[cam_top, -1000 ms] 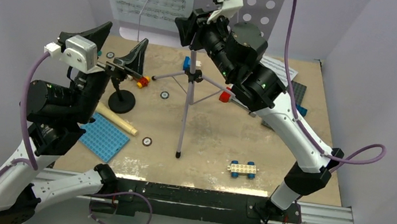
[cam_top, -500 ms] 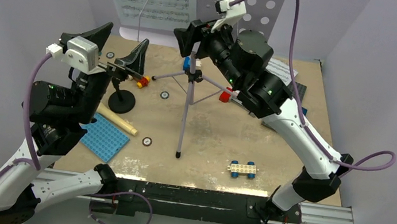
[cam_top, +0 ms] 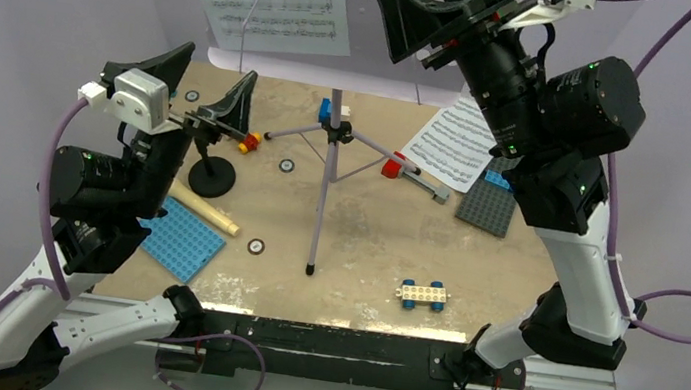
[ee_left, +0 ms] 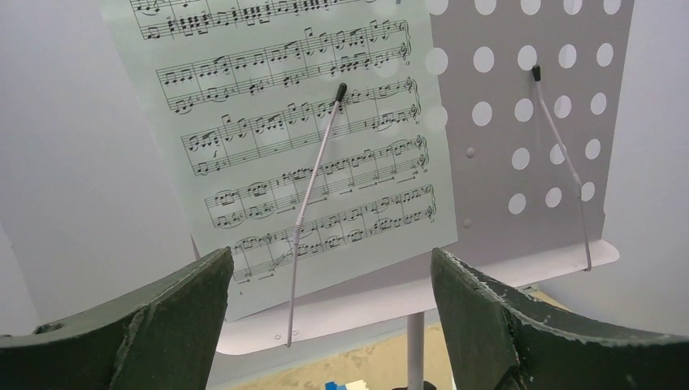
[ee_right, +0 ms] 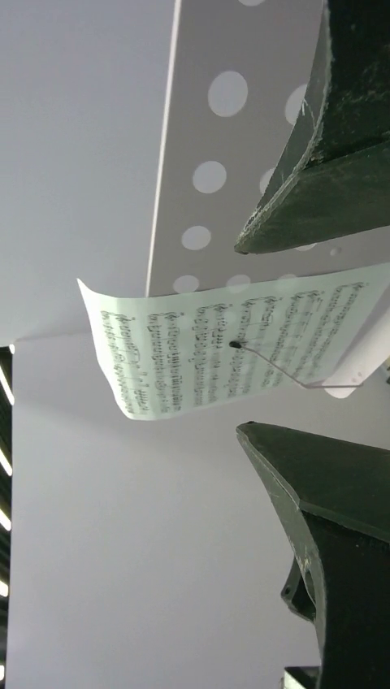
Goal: Pack up the instrument practice props
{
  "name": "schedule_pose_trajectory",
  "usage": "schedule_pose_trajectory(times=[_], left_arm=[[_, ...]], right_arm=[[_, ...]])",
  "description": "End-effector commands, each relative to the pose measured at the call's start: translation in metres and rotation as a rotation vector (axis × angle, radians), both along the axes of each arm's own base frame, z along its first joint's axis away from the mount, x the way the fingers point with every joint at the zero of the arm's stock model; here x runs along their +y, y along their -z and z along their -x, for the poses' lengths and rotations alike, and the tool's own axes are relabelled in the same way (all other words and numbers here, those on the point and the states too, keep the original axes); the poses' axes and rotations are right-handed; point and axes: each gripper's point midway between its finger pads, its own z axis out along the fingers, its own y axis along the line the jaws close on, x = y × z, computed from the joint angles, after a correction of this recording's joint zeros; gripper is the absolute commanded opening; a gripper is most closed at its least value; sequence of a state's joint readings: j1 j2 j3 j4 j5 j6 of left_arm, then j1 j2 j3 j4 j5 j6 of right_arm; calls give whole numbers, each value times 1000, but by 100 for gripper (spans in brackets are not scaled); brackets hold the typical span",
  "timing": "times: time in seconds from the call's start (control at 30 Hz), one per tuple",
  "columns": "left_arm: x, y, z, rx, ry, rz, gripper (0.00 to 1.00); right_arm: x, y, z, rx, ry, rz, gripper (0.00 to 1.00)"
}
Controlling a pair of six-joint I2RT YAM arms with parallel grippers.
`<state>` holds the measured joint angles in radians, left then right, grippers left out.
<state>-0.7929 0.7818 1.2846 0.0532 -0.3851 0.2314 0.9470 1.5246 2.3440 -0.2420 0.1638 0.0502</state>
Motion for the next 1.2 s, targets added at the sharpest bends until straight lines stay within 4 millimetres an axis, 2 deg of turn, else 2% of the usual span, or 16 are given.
schedule_pose_trajectory(times=[0.0, 0.13, 0.2, 0.4, 0.63, 1.0, 1.17], left_arm=[[9, -10, 2, -42, -36, 20, 95], [37, -18, 0, -44, -162, 101, 95], [41, -19, -3, -22, -188, 102, 95], [22, -12, -21, 88, -104, 53, 93], [3, -22, -41, 114, -43, -4, 89], [-19, -12, -72, 152, -11, -96, 85], [-23, -13, -76, 132, -4, -107, 80]], right_arm=[[7, -7, -2, -53, 3, 9, 80], [19, 9, -4, -11, -32, 39, 81], [26, 20, -5, 20, -59, 57, 81], [47, 53, -7, 119, -126, 116, 81], [51, 77, -13, 190, -112, 165, 80], [49, 99, -16, 234, -97, 199, 80], [49, 109, -20, 251, -77, 206, 80]])
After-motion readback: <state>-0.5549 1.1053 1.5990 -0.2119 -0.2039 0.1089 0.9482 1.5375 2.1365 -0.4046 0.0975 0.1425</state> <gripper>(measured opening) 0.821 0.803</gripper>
